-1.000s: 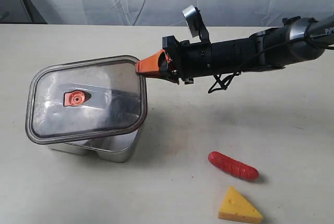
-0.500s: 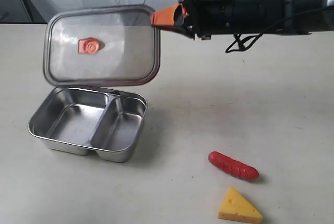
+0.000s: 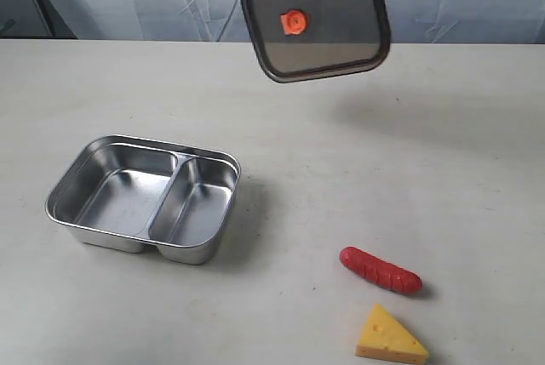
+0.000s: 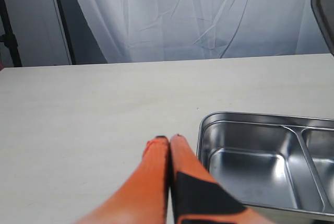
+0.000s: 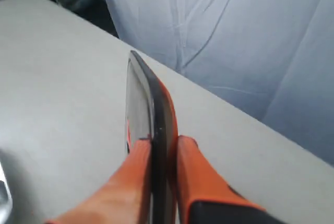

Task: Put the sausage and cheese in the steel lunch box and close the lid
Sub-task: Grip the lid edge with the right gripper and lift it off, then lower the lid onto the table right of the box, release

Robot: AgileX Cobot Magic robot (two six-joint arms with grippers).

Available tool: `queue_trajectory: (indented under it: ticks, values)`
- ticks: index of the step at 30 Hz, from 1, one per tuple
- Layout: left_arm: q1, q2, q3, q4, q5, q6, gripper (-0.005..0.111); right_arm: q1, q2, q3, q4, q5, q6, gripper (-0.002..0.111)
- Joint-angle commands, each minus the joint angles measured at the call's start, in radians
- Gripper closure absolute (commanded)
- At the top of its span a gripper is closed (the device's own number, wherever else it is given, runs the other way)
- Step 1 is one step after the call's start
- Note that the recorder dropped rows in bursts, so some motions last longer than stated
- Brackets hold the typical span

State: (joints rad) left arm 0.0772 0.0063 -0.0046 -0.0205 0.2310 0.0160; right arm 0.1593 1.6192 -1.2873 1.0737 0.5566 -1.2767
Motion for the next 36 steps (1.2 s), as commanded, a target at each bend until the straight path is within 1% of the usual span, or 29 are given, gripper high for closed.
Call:
queue_trajectory:
  ticks: [1, 2, 3, 4, 5, 8, 11, 16, 24, 32, 36]
  values:
    - [0.001, -0.006, 0.005, 0.001, 0.0, -0.002, 0.107, 0.066, -0.016, -0.004, -0.517, -0.002, 0.141, 0.109]
    - [0.001, -0.006, 0.005, 0.001, 0.0, -0.002, 0.107, 0.109, -0.006, -0.004, -0.67, -0.007, 0.228, 0.109]
    - [0.001, -0.006, 0.005, 0.001, 0.0, -0.002, 0.107, 0.126, 0.0, -0.004, -0.72, -0.009, 0.266, 0.109]
    - [0.001, -0.006, 0.005, 0.001, 0.0, -0.002, 0.107, 0.17, 0.014, -0.004, -0.811, -0.011, 0.325, 0.109]
    - [0.001, -0.006, 0.005, 0.001, 0.0, -0.002, 0.107, 0.209, 0.022, -0.004, -0.861, -0.009, 0.355, 0.109]
    - [0.001, -0.006, 0.005, 0.001, 0.0, -0.002, 0.107, 0.283, 0.043, -0.004, -0.897, 0.016, 0.399, 0.109]
    - [0.001, -0.006, 0.005, 0.001, 0.0, -0.002, 0.107, 0.331, 0.068, -0.004, -0.915, 0.106, 0.412, 0.109]
    - [0.001, -0.006, 0.005, 0.001, 0.0, -0.002, 0.107, 0.341, 0.086, -0.004, -0.934, 0.159, 0.463, 0.109]
    - [0.001, -0.006, 0.005, 0.001, 0.0, -0.002, 0.107, 0.341, 0.095, -0.004, -0.934, 0.22, 0.465, 0.109]
    - [0.001, -0.006, 0.005, 0.001, 0.0, -0.002, 0.107, 0.341, 0.115, -0.004, -0.905, 0.226, 0.465, 0.109]
    - [0.001, -0.006, 0.005, 0.001, 0.0, -0.002, 0.107, 0.341, 0.138, -0.004, -0.871, 0.261, 0.465, 0.109]
